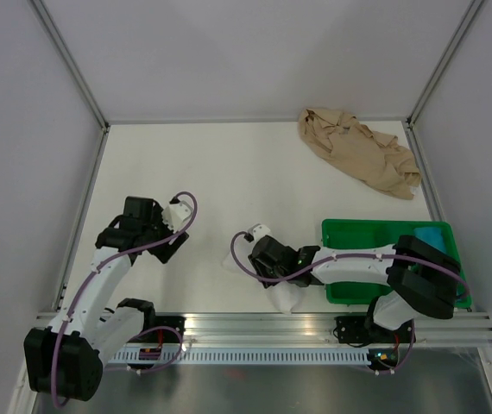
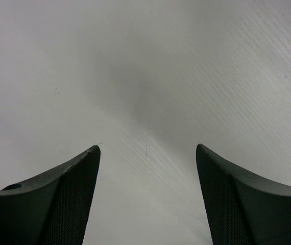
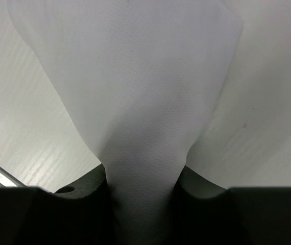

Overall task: Roll the t-shirts
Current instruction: Place the rolled tshirt into the container

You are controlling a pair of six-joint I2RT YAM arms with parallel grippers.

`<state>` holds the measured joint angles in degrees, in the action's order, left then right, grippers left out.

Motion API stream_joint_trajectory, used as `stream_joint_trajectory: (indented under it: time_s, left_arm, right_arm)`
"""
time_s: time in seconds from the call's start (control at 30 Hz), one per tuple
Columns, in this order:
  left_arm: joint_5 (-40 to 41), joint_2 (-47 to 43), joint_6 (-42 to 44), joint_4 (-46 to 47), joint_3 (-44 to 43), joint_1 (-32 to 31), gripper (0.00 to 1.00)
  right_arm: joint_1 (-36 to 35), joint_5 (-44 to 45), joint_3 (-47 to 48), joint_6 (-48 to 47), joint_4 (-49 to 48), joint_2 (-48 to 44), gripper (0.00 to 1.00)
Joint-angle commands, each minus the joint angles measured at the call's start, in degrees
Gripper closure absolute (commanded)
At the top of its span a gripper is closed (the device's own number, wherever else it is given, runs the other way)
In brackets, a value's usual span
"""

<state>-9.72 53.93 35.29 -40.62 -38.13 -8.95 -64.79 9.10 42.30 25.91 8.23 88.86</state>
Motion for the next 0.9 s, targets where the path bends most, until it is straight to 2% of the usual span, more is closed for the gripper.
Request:
stream_joint_trajectory:
  time_s: [0.0, 0.3, 0.6, 0.87]
  left_arm:
    - [-2.0, -0.8, -2.3, -0.1, -2.7, 0.3, 0.19]
    - [-2.9, -1.0, -1.9, 0.7, -2.8, 0.3, 0.19]
    - [-3.2, -0.8, -1.8, 1.2, -3.1, 0.3, 0.18]
    - [-2.9, -0.8, -1.2, 1.2, -3.3, 0.2, 0.17]
  right_arm:
    - [1.4, 2.1, -2.9, 2.9, 5.7, -3.5, 1.0]
    - [4.8, 6.6, -4.8, 3.7, 8.7, -13.2, 1.0]
    - [7.6, 6.9, -4.5, 2.6, 9.9, -16.5, 1.0]
    - [11.2, 11.6, 1.6, -0.2, 16.4, -20.7, 1.0]
